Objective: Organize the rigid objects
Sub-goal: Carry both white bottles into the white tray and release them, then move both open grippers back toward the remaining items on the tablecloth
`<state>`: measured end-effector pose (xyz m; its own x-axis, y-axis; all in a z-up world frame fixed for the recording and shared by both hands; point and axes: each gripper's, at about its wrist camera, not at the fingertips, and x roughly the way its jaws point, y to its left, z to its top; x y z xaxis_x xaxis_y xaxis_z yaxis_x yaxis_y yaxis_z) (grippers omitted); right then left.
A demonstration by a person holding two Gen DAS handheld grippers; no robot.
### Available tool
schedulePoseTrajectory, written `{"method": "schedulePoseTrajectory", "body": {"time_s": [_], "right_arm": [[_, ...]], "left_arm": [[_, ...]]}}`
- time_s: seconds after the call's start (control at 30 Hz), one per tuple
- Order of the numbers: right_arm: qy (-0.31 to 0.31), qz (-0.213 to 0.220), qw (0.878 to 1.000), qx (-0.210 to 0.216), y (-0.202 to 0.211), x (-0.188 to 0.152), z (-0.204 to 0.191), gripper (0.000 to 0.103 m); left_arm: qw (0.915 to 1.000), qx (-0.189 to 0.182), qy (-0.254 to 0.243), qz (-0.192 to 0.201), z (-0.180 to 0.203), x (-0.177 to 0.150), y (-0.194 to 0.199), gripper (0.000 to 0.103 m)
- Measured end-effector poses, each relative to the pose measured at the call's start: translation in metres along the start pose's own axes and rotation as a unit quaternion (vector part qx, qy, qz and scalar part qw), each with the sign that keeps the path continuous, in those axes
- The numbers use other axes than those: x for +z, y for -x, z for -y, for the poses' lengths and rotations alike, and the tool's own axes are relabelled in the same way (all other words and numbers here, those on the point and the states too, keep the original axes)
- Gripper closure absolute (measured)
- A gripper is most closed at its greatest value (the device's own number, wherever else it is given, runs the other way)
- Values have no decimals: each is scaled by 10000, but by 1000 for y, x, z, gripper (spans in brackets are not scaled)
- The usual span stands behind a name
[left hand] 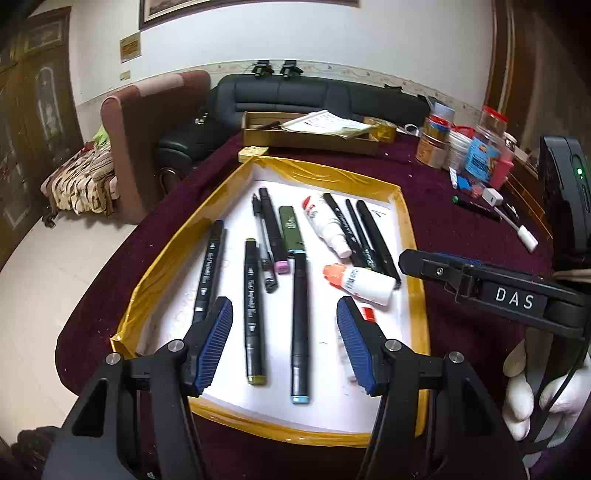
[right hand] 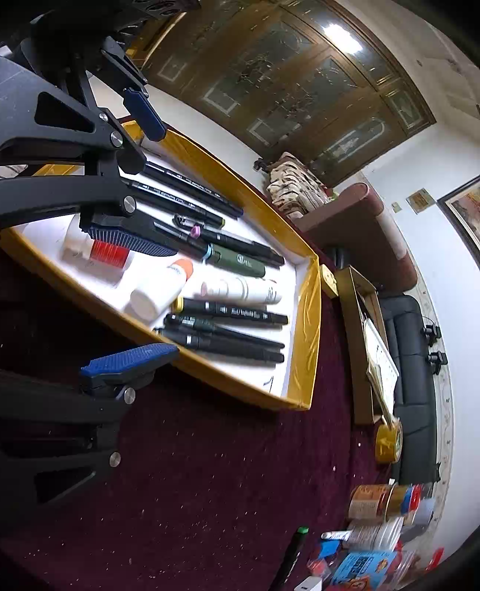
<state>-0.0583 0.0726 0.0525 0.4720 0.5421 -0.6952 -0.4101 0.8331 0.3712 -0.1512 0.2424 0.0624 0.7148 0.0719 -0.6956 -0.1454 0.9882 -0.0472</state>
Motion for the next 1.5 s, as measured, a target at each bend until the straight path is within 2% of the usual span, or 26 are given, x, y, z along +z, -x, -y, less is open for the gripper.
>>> {"method": "schedulePoseTrajectory", "body": {"time_s": [0.57, 0.87, 1.17, 1.27, 1.33, 1.5], "right_arm": [[-619, 194, 9979, 49, 33, -8, 67, 59], [-1054, 298, 9940, -71, 53, -8, 119, 59], [-1615, 616, 9843, -361, 91, -6, 187, 59], [-1796, 859, 9784, -554, 115, -2, 220, 59], [-1968, 1078, 9709, -836, 135, 2, 248, 59], [-2699, 1535, 9387, -1497, 180, 1, 331, 55]], "left_arm": [[9975, 11, -705, -75, 60, 8, 7, 45], [9942, -45, -1062, -160, 93, 12, 2, 42], [9897, -109, -1392, -317, 127, 14, -5, 42], [9885, -194, -1453, -381, 137, 14, -7, 42], [9876, -395, -1458, -428, 144, 14, -8, 42], [9831, -920, -1448, -632, 166, 15, -12, 42]]}}
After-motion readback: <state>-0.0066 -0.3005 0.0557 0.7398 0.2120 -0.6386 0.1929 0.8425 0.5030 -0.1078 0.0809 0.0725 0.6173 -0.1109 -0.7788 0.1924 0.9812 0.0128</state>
